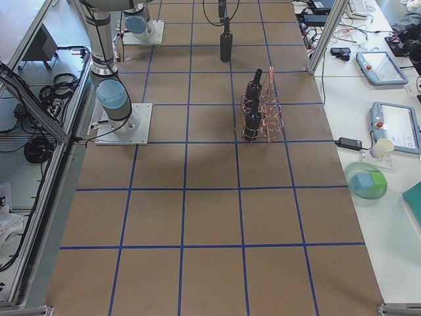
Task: Place wine into wine basket
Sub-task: 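Reach the right gripper to the bottle neck and grasp it while the left gripper withdraws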
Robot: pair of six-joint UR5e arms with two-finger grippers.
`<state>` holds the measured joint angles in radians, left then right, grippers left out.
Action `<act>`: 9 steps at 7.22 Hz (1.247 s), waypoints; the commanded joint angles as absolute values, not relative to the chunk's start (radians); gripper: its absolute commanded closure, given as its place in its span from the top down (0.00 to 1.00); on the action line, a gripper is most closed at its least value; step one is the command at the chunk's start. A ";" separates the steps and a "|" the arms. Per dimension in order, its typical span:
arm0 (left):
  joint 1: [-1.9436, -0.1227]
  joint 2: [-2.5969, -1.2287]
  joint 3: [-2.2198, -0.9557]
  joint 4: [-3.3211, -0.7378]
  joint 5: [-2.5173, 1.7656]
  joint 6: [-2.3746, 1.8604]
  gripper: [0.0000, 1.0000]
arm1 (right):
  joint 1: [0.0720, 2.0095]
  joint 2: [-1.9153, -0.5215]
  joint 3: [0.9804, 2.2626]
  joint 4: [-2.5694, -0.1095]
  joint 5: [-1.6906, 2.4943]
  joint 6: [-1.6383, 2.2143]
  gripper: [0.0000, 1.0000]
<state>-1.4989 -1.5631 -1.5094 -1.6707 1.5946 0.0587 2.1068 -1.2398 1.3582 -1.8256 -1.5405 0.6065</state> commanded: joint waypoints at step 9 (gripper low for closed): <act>-1.499 -1.562 -1.511 -1.674 1.663 0.060 1.00 | 2.128 -1.140 1.359 -1.883 -1.571 0.555 0.22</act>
